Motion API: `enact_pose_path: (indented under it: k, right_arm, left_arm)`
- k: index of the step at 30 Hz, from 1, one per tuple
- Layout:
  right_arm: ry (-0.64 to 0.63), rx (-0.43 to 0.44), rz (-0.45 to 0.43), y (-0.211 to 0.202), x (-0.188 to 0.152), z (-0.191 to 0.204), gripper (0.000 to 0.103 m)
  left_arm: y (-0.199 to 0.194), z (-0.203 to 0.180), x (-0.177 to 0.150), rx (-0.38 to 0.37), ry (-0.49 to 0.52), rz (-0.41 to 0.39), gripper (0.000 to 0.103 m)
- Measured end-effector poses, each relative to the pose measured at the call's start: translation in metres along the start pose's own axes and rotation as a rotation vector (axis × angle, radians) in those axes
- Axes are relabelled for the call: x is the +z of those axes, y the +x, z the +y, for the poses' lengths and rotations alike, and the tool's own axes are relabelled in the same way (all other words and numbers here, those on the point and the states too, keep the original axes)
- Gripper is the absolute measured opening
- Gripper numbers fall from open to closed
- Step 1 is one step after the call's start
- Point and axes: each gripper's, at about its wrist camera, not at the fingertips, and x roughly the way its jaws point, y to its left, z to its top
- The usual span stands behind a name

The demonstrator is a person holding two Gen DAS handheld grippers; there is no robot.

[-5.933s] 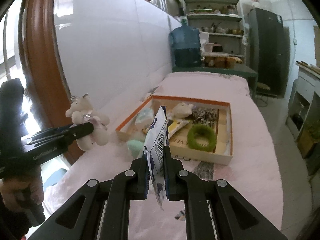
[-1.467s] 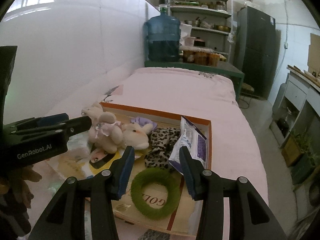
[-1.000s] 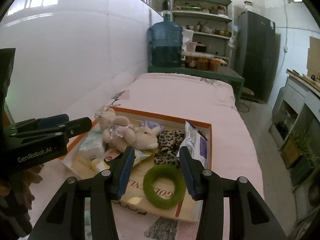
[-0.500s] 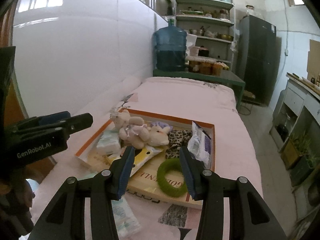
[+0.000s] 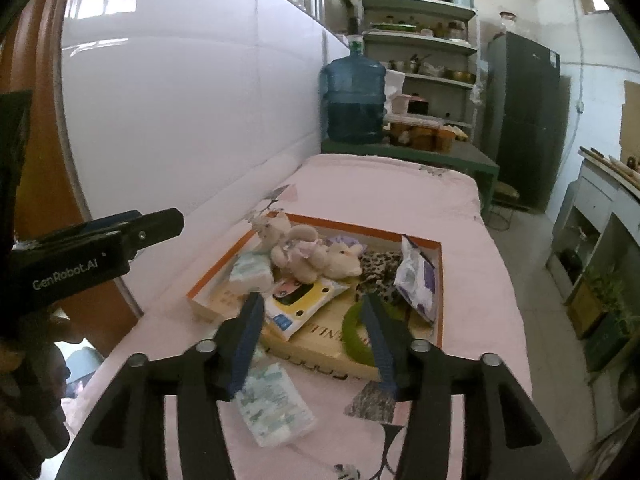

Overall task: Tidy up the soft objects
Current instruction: 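Withdraw both open grippers from the tray back toward the remaining items, then close the right gripper on the green floral tissue pack while the left grasps the bagged mint-green ball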

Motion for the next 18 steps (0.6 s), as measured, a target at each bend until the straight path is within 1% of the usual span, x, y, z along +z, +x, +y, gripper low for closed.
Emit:
enact_pose_path:
  k: [5,12,18]
  right_arm:
    - [-0.009,0.008,0.013,-0.004,-0.006,0.007,0.060]
    - [-0.018,0.033,0.053,-0.001,-0.019,0.014,0.066]
    - [-0.016,0.065,0.099,0.007,-0.032,0.017,0.071]
  left_arm:
    - [-0.002,0.001,-0.001,-0.001,0.002,0.003,0.060]
    - [-0.014,0.006,-0.018,0.004,0.021,0.023,0.060]
    - [-0.014,0.007,-0.032,0.013,0.033,0.045,0.060]
